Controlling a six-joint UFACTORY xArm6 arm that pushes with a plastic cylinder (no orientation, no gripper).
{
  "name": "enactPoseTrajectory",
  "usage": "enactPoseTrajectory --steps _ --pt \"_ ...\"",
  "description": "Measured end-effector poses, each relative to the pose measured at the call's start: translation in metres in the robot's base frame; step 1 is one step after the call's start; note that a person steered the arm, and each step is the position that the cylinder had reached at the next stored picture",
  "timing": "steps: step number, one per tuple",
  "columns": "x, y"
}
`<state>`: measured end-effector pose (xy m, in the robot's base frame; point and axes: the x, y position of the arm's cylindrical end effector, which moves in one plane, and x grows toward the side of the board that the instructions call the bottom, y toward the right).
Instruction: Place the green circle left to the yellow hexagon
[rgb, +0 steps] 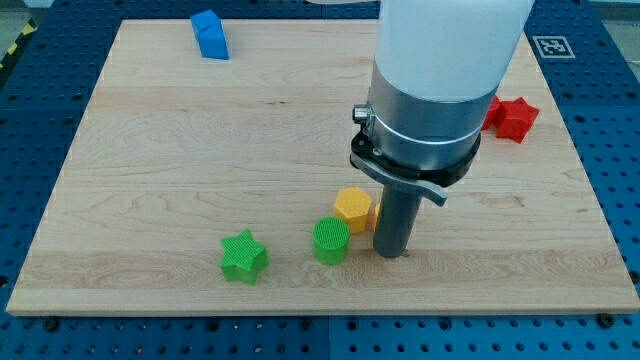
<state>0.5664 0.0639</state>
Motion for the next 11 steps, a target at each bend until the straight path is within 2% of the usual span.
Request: enactPoseTrajectory --steps 2,4,6,9,11 --pt "0.0 -0.009" --pt "0.017 -0.015" --pt "0.017 -0.044" --pt "0.009 -0.044" --pt "0.005 -0.083"
